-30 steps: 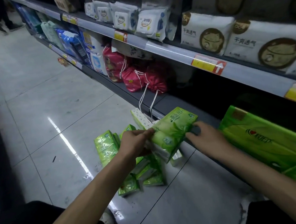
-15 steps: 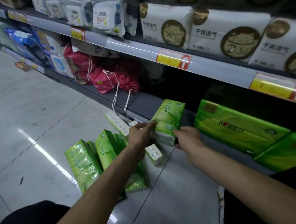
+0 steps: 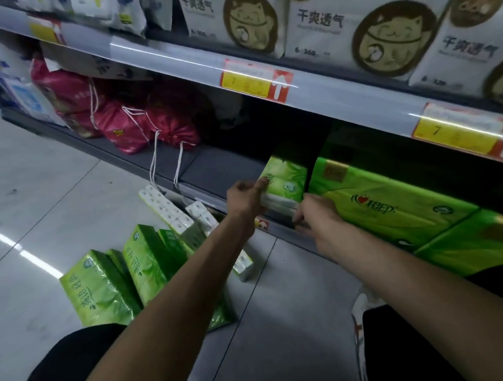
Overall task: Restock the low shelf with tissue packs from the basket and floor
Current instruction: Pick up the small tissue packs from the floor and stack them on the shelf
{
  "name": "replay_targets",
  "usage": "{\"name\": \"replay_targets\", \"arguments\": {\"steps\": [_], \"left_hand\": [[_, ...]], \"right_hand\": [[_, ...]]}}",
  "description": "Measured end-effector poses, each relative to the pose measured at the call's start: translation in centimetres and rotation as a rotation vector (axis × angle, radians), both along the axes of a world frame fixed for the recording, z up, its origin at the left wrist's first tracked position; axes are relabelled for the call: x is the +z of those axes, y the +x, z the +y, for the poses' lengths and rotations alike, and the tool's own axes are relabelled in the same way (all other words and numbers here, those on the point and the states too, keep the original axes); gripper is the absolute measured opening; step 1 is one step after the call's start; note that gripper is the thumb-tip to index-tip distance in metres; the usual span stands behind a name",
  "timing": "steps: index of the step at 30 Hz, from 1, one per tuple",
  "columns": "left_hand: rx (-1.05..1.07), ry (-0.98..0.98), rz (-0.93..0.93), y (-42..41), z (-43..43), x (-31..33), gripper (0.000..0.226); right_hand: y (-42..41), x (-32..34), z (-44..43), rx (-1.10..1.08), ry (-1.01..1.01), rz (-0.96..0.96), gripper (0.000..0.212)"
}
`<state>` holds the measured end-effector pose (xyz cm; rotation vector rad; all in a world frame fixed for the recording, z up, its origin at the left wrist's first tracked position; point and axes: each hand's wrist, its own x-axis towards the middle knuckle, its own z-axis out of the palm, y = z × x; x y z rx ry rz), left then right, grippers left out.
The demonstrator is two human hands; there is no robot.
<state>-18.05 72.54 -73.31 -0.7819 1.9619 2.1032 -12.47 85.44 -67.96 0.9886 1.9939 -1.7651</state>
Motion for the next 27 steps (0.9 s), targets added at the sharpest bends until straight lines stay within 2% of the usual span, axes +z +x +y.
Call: {"name": "replay_targets", "arguments": {"steps": [7,10,12,15,19,23,27], "left_hand": [[-0.061,-0.012,-0.034,-1.9,1.4,-3.2,0.019],[-0.080,-0.086,-0.046,-1.9,1.5,-4.4,0.034],[-0.159,-0.218,-0.049,-1.7,1.3,-5.4,0.039],[-0.262,-0.425,-0.012,-0.9,1.0,-6.4,0.030],[-0.408,-0.833,-0.010,-0.3,0.8,-6.8,0.035],[-0.409,-0.770,-0.003,-0.3,1.0,-6.8,0.038],[-0.418,-0.753,0.016,0.1,0.8,-6.7,0.028]], "right_hand": [[-1.2,-2.6,1.5,-0.046,-0.070,-0.017,0.038],[-1.4,-4.2,1.5,-0.050,-0.031,-0.016,0.033],[-1.3,-5.0,1.5,-0.014,0.020,-0.026,0.027],[-1.1,-5.9,1.4,0.092,0.083,-0.055,0.024],[-1.0,-6.4,1.2,0.116,0.110,-0.060,0.022],[-0.8,-6.5,1.3,0.149,0.109,-0.046,0.019],[-0.6,-6.5,1.2,0.174,0.108,-0.041,0.012]]}}
